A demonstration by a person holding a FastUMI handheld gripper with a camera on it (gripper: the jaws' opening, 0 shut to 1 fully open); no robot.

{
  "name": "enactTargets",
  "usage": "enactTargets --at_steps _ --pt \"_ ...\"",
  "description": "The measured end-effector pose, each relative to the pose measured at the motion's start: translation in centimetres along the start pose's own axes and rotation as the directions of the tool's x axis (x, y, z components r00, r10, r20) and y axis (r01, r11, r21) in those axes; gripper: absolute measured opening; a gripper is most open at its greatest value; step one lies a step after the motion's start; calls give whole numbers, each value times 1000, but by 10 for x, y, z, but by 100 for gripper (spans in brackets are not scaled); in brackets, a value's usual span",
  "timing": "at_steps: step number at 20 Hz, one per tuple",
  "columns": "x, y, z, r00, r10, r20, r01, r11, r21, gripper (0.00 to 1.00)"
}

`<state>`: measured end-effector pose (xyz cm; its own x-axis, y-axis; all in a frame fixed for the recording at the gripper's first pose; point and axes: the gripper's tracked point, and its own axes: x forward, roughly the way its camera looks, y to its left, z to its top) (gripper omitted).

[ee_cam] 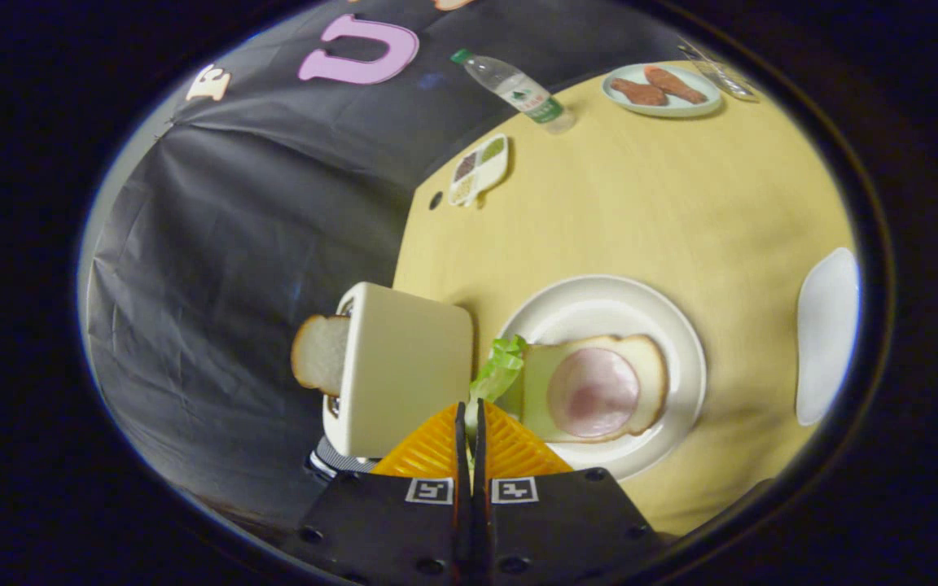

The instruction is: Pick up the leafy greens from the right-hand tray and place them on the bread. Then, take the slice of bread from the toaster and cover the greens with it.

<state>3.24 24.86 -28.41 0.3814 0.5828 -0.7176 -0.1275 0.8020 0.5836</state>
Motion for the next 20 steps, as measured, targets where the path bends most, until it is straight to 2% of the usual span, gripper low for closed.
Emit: enactTargets --at_steps 5,10,14,20 --pt "1 -59 5 989 -147 7 147 989 3 3" --pt "0 -87 5 970 -243 9 243 970 -24 3" --pt "1 -90 5 964 -266 11 266 963 -42 4" --pt "-11 -87 10 962 -272 5 272 962 -5 20"
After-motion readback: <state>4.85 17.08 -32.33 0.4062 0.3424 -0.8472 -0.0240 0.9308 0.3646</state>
